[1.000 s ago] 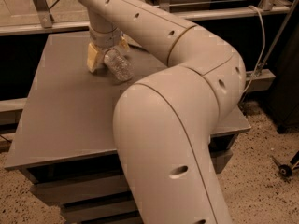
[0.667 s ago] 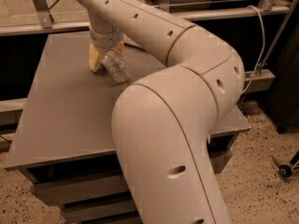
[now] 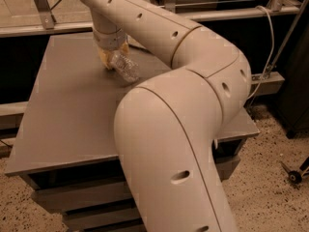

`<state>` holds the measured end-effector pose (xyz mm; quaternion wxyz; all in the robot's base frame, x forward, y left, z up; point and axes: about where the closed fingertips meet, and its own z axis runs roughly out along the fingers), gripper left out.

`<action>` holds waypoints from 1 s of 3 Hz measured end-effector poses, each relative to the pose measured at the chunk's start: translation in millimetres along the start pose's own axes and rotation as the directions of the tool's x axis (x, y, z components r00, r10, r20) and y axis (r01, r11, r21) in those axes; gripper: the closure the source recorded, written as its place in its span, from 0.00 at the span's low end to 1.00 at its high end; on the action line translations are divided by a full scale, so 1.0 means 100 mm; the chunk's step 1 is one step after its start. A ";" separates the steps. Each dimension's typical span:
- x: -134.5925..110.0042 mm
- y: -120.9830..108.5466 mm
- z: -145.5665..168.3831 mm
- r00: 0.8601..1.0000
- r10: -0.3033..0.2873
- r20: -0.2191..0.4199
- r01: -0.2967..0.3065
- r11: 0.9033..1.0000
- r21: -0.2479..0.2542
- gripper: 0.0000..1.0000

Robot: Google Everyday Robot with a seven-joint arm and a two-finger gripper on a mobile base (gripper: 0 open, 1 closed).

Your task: Place water bottle upright

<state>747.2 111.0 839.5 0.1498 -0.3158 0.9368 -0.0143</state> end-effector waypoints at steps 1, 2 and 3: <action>-0.01 -0.06 -0.26 0.994 -0.010 0.108 0.016 0.998 -0.056 1.00; 0.08 -0.05 -1.25 0.896 -0.047 0.442 0.156 0.964 -0.214 1.00; 0.26 -0.14 -1.83 0.794 -0.033 0.607 0.245 0.931 -0.271 1.00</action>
Offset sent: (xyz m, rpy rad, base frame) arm -0.0744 -0.0687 0.2127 0.6897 -0.3859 0.3523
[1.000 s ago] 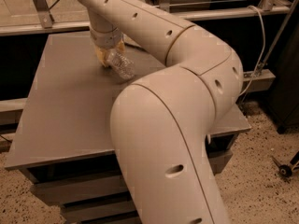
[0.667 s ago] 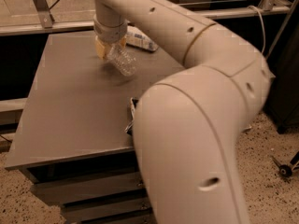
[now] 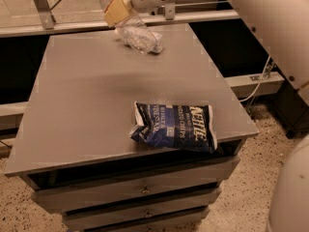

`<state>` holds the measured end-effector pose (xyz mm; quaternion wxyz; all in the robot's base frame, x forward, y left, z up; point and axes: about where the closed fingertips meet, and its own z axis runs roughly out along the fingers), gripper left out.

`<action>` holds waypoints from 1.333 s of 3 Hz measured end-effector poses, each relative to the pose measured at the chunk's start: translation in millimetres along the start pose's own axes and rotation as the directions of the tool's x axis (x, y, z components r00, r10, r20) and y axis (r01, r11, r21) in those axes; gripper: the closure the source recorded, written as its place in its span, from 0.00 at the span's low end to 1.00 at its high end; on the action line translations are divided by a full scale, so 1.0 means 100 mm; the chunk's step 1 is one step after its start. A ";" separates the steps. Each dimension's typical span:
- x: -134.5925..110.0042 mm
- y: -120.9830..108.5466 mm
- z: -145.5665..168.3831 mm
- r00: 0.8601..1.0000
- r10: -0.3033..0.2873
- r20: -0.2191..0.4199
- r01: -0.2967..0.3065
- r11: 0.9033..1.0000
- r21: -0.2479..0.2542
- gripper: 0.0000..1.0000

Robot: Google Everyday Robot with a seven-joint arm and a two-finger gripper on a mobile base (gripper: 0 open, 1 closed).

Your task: Place water bottle upright

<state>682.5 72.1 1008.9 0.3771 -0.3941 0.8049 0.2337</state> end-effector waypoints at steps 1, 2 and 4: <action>-0.07 0.21 -0.43 0.985 -0.033 0.169 0.050 0.994 -0.097 1.00; 0.16 0.28 -0.69 0.928 0.028 0.372 0.068 0.967 -0.244 1.00; 0.26 0.48 -0.97 0.827 -0.062 0.559 0.266 0.919 -0.292 1.00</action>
Offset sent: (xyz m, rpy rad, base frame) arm -0.1186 -0.0758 0.0554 0.5617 -0.4426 0.4542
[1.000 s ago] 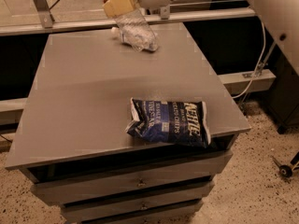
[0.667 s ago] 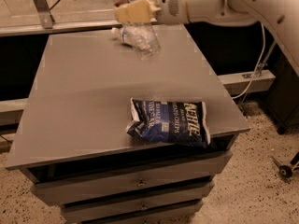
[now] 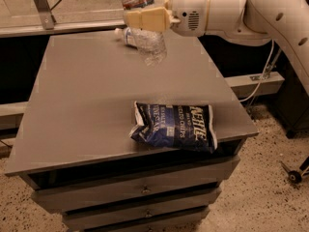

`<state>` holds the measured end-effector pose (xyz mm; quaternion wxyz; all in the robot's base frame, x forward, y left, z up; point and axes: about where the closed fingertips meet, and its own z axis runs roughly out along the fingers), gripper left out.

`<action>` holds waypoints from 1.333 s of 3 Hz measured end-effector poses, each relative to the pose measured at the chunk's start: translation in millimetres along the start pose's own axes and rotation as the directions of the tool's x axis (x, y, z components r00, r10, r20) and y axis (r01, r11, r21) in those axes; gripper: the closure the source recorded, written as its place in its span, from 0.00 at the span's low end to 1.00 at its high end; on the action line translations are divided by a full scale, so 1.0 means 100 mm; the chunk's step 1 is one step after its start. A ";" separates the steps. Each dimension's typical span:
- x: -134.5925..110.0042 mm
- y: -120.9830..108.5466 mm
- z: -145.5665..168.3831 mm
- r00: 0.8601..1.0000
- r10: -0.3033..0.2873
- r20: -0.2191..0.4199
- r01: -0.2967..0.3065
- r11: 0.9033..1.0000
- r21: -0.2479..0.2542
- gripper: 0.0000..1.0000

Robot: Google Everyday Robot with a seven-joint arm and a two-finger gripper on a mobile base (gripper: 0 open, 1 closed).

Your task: Place water bottle upright

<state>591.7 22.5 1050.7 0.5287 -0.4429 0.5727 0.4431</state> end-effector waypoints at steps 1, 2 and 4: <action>0.00 0.00 0.00 1.000 0.000 0.000 0.000 1.000 0.000 1.00; 0.14 -0.10 0.00 0.999 0.007 0.050 -0.006 1.000 -0.008 1.00; 0.72 -0.48 -0.23 0.983 0.063 0.171 -0.060 0.998 -0.022 1.00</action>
Offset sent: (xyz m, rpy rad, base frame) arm 0.0343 -0.0161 -0.0515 0.1755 -0.0132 0.0081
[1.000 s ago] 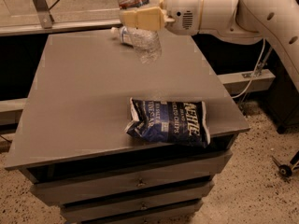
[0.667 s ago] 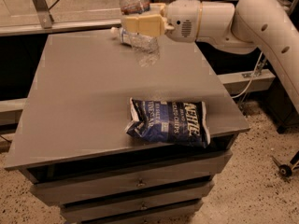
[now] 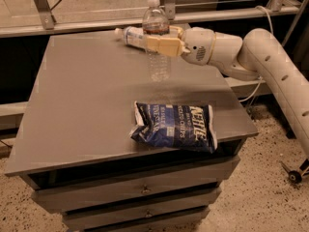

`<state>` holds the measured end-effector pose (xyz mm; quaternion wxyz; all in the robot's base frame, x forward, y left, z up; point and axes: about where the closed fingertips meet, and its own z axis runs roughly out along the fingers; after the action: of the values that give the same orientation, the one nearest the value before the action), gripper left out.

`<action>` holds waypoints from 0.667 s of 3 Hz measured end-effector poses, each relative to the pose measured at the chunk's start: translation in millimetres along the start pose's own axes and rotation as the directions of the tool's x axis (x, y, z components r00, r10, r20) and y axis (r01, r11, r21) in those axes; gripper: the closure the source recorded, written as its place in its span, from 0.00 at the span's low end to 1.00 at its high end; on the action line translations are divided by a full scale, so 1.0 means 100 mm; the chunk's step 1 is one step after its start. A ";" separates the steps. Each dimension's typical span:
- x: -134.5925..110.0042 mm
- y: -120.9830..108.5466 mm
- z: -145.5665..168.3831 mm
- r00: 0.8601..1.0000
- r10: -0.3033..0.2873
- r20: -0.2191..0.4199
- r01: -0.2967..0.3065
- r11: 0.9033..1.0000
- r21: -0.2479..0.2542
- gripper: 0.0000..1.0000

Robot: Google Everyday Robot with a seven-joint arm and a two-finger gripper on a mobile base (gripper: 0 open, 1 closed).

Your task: Place water bottle upright

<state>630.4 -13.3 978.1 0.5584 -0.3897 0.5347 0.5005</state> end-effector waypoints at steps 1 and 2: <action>0.10 -0.12 -0.20 1.000 0.012 0.012 -0.012 1.000 0.003 1.00; 0.15 -0.20 -0.39 0.997 0.014 0.070 -0.014 1.000 0.003 1.00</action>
Offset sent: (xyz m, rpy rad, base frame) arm 0.0154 -0.0707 -0.0330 0.1515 -0.0179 -0.0264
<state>640.6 -52.7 956.4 0.5739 -0.3673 0.5185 0.5166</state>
